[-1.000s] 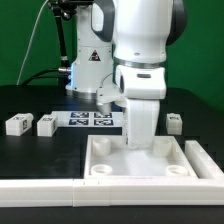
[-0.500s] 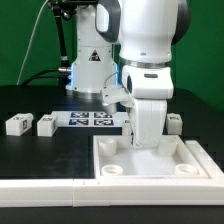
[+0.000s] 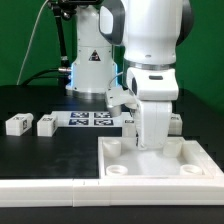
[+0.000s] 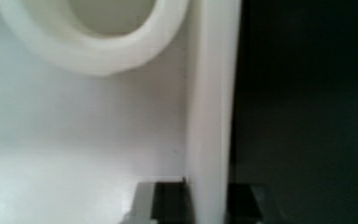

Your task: Assemble one leg

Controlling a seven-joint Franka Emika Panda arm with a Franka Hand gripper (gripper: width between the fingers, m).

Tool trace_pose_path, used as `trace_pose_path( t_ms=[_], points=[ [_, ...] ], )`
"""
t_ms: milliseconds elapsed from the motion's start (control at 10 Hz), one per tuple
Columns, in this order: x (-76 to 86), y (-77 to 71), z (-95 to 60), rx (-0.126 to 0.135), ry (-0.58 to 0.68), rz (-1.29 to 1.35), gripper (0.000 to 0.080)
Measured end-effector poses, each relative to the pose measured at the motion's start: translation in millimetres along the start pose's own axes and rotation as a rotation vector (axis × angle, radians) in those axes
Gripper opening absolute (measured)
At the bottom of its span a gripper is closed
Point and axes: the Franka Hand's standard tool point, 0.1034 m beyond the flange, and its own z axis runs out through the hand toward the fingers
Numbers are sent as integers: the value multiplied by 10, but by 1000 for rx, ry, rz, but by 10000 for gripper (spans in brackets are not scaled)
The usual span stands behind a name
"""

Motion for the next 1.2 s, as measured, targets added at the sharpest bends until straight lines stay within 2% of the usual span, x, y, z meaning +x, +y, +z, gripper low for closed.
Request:
trace_pose_path(
  t_ms=[200, 400, 500, 600, 700, 1200],
  points=[
    [-2, -2, 1, 0, 0, 0, 78],
    [-2, -2, 2, 1, 0, 0, 442],
    [-3, -2, 2, 1, 0, 0, 442],
    [-3, -2, 2, 1, 0, 0, 569],
    [-3, -2, 2, 1, 0, 0, 633],
    [9, -14, -14, -1, -1, 21, 649]
  ],
)
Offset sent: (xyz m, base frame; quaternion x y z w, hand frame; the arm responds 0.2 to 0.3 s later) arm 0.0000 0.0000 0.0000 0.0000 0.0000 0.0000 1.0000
